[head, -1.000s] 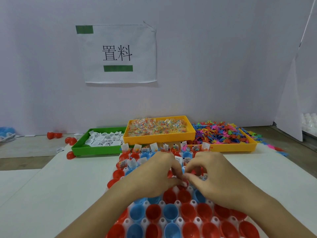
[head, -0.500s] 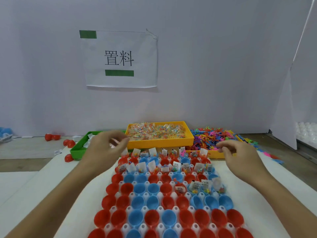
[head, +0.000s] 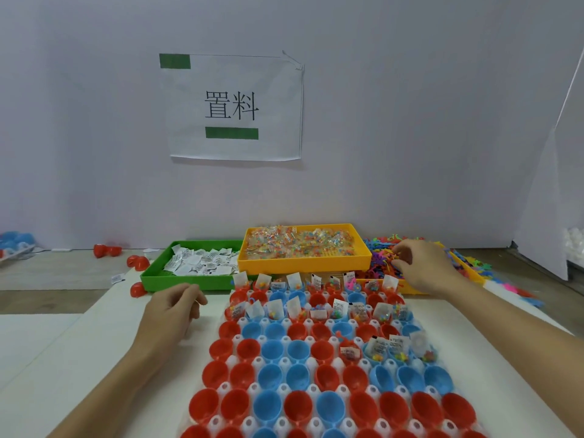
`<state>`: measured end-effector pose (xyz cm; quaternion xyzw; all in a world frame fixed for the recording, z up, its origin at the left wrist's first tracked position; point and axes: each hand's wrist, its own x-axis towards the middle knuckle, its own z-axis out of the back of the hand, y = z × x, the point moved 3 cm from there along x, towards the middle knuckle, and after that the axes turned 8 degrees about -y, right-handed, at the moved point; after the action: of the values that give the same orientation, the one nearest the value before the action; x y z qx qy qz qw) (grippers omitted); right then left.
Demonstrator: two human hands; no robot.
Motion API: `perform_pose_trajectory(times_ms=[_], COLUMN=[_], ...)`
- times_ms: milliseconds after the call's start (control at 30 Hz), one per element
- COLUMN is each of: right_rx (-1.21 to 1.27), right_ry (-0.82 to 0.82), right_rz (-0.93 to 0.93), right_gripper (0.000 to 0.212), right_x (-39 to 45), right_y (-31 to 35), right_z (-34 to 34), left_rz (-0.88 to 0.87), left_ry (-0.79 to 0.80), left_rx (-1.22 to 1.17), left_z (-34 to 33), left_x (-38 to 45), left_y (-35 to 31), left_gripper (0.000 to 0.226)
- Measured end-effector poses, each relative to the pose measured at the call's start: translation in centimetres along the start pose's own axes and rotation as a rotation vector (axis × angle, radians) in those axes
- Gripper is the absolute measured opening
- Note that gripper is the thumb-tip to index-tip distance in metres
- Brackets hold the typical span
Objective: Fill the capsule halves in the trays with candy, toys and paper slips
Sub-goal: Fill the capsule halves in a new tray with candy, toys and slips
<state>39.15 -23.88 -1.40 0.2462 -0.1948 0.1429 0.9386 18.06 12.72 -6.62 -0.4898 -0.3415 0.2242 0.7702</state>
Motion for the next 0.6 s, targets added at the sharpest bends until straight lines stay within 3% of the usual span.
perform_pose_trajectory(times_ms=[200, 400, 600], right_rx=[0.079, 0.283, 0.366], right_ry=[-0.071, -0.285, -0.358], right_rz=[-0.098, -0.157, -0.187], right_gripper=[0.014, 0.016, 0.015], right_x=[0.8, -0.2, -1.3], right_y=[-0.2, -1.0, -1.4], right_z=[-1.1, -0.8, -0.4], left_rz=[-0.025, -0.043, -0.054], left_ry=[0.006, -0.012, -0.017], left_rx=[0.021, 0.029, 0.031], left_z=[0.0, 0.1, 0.1], left_x=[0.0, 0.1, 0.0], left_y=[0.1, 0.2, 0.1], left_gripper=[0.039, 0.036, 0.035])
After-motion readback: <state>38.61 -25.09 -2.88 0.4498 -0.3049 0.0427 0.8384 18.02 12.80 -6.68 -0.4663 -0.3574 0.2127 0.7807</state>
